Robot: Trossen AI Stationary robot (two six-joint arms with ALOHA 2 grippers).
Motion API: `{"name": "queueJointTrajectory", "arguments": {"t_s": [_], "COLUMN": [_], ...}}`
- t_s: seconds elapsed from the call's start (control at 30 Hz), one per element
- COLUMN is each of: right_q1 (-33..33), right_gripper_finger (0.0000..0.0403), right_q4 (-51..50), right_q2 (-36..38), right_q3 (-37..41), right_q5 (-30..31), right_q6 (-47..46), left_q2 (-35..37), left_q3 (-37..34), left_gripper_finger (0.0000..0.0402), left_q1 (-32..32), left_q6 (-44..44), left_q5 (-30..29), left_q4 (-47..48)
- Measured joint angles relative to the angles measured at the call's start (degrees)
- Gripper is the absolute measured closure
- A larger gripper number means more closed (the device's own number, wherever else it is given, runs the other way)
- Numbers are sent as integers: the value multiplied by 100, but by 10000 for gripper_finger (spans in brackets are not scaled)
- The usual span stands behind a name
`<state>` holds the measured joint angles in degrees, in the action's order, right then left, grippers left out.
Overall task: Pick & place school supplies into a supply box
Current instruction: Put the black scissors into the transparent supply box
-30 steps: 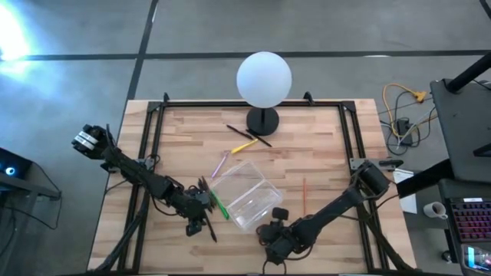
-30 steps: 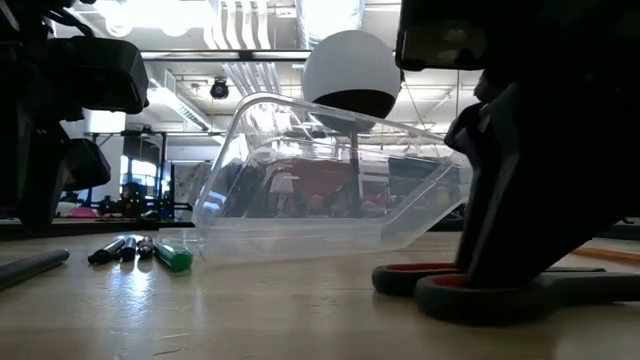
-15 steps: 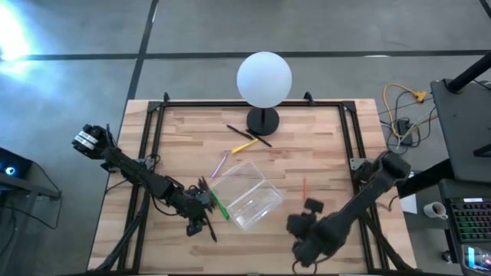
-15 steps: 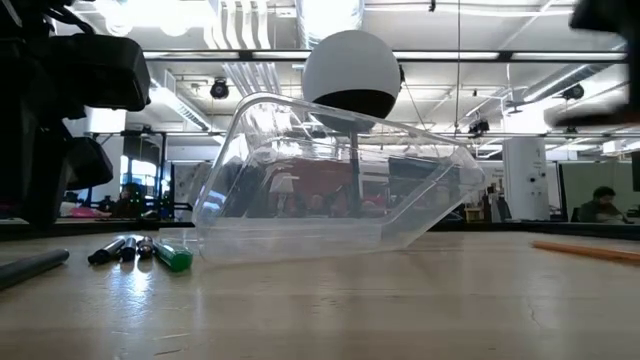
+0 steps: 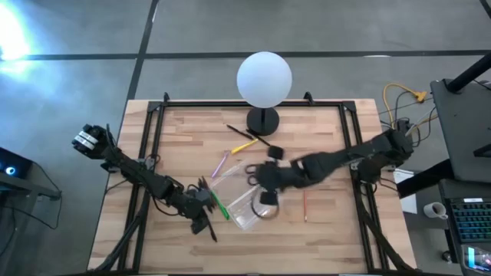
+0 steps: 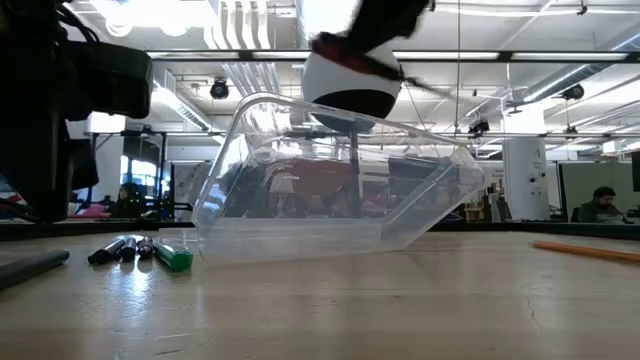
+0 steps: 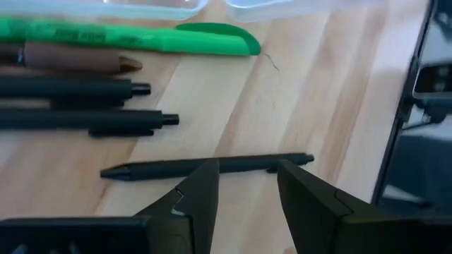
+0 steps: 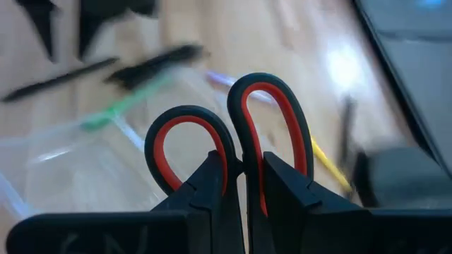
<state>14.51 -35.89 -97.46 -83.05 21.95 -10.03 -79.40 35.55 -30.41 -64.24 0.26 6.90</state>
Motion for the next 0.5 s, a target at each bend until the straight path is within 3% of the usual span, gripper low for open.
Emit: {"name": "queueJointTrajectory", "arguments": {"t_s": [0.2, 0.33, 0.5], "right_q1": [-406, -404, -396], "right_gripper_finger": [338, 338, 338], "right_q4": [335, 1028, 1717], "right_q2": [-524, -988, -1495], "right_q3": [7, 7, -74], "right_q5": [-1453, -1945, -2470], "right_q6": [782, 1092, 881], "left_q2": [0, 0, 0], "left_q3": [0, 0, 0], "left_gripper_finger": [272, 272, 272], "left_q1": [-149, -266, -304], "left_q6": [-1269, -1675, -1737], "left_q5": [-472, -899, -942], "left_q4": [-35, -34, -30]}}
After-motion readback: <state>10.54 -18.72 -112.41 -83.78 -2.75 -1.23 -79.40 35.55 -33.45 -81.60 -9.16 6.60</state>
